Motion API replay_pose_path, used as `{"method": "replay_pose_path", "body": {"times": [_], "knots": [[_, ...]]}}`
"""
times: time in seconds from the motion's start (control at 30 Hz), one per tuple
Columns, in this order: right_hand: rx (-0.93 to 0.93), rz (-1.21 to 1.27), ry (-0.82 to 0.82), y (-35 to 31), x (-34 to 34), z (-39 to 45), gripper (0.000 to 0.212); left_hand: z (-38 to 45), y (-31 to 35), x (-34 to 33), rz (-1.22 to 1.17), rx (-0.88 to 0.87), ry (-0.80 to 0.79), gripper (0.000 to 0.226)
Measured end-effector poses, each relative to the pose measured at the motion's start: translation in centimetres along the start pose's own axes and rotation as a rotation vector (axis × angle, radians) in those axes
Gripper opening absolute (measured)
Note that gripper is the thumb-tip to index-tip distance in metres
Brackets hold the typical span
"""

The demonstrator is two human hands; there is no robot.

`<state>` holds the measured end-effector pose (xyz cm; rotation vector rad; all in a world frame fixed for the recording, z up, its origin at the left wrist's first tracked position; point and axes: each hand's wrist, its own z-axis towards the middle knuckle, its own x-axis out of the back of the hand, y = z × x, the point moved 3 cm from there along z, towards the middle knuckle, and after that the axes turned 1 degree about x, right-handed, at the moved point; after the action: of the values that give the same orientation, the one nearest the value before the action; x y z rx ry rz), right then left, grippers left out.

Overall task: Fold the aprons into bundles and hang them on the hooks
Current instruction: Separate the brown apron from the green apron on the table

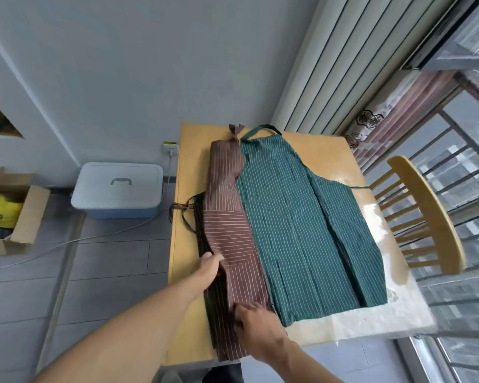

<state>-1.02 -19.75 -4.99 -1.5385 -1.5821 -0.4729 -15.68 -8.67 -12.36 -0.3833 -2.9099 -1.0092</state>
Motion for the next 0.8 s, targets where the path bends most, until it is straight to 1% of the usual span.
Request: {"method": "replay_pose_path", "body": {"times": [0.03,0.07,0.13,0.17,0.2,0.23,0.27,0.3,0.37,0.4,0.43,0.47,0.5,0.53,0.57,0.6,0.63,0.67,0.7,0.73,0.8], "knots": [[-0.031,-0.015,-0.050,0.1,-0.3,0.2,0.027,0.5,0.2,0.3,-0.035,0.010,-0.001,0.038],[-0.055,-0.008,-0.098,0.3,-0.6,0.3,0.033,1.4,0.0,0.5,-0.074,0.025,0.016,0.055],[-0.097,0.068,-0.248,1.0,-1.2,0.5,0.050,3.7,-1.2,1.0,-0.118,0.050,0.057,0.091],[-0.112,0.105,-0.342,1.3,-1.4,0.4,0.057,5.0,-1.9,1.2,-0.126,0.061,0.086,0.100],[-0.125,0.130,-0.417,1.7,-1.5,0.5,0.057,4.4,-1.4,1.4,-0.147,0.062,0.114,0.101],[-0.139,0.152,-0.431,2.4,-1.3,1.0,0.055,4.2,-0.8,1.7,-0.177,0.066,0.137,0.096],[-0.164,0.167,-0.381,3.0,-0.6,1.4,0.050,3.9,0.0,1.9,-0.198,0.063,0.156,0.089],[-0.196,0.189,-0.281,3.9,0.2,2.1,0.045,3.7,0.9,2.1,-0.206,0.060,0.183,0.086],[-0.253,0.297,-0.057,5.8,2.6,4.4,0.029,4.3,2.7,2.4,-0.228,0.044,0.231,0.089],[-0.265,0.372,0.044,6.4,4.2,5.6,0.019,4.5,3.8,2.8,-0.235,0.015,0.262,0.087],[-0.258,0.442,0.118,7.1,5.8,7.3,0.013,5.2,5.1,3.2,-0.249,-0.005,0.298,0.084],[-0.247,0.489,0.162,7.6,7.1,9.1,0.014,5.6,6.5,3.7,-0.270,-0.030,0.346,0.085],[-0.227,0.534,0.184,7.8,8.5,10.7,0.020,6.1,7.7,4.2,-0.288,-0.041,0.391,0.086],[-0.193,0.522,0.198,8.1,9.6,12.4,0.027,6.7,9.3,4.8,-0.300,-0.049,0.417,0.083],[-0.125,0.402,0.214,8.1,10.6,13.8,0.033,7.2,10.5,5.5,-0.306,-0.064,0.429,0.073],[-0.018,0.196,0.209,7.8,11.3,15.0,0.038,8.0,11.5,6.1,-0.302,-0.065,0.423,0.064],[0.110,0.009,0.161,7.3,11.4,16.1,0.044,8.8,12.5,6.5,-0.326,-0.065,0.412,0.058],[0.230,-0.115,0.091,6.6,11.0,16.4,0.048,9.3,13.4,7.0,-0.350,-0.049,0.385,0.062],[0.303,-0.157,0.010,6.1,10.4,16.7,0.051,10.3,13.9,7.6,-0.383,-0.028,0.361,0.065],[0.323,-0.153,-0.057,6.0,9.5,16.9,0.054,10.8,14.8,8.0,-0.427,-0.006,0.310,0.063],[0.327,-0.076,-0.108,6.5,8.4,17.6,0.058,11.9,17.3,8.5,-0.500,0.028,0.175,0.053]]}}
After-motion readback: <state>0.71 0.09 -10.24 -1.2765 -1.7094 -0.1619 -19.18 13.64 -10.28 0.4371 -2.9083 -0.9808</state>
